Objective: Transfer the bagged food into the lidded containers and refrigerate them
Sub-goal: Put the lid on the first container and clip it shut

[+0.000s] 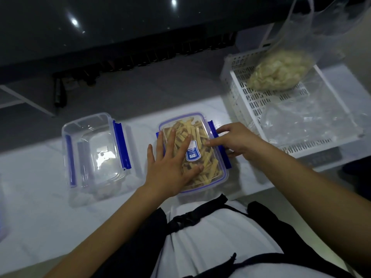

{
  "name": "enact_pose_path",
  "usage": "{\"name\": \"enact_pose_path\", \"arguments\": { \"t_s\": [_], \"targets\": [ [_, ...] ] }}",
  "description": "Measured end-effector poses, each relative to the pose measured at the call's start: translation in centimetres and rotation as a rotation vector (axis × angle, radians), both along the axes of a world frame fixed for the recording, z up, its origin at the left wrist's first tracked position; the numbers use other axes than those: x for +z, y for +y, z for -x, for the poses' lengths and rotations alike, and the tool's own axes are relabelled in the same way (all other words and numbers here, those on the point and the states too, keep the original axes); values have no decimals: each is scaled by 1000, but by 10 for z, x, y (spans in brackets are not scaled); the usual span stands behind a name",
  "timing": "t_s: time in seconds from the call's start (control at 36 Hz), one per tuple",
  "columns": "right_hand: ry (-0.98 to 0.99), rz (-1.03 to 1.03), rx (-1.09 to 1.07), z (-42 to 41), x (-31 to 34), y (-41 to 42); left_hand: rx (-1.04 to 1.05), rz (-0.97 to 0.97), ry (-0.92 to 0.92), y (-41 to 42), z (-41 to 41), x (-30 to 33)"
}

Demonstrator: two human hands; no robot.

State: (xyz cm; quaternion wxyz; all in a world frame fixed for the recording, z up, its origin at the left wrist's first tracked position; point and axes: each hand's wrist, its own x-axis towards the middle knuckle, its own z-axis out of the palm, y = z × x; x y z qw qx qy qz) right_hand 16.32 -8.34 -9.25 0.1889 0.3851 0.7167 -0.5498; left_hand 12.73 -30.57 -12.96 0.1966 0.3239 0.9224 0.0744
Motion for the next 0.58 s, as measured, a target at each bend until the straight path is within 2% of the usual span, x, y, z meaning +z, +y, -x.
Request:
{"name": "enact_pose_path", "arguments": {
  "t_s": [0.19, 0.33, 0.44, 0.58],
  "targets": [
    [55, -243, 66, 1, 7, -15, 8, -26, 18, 0, 0, -5],
    [16, -285, 89, 3, 14, -21, 7, -40, 30, 0, 0, -9],
    [-1, -473, 186, 6, 16, -29, 5, -53, 39, 1, 0, -10],
    [9, -441, 135, 3, 16, -30, -3, -69, 36, 0, 0, -12]
  ]
}}
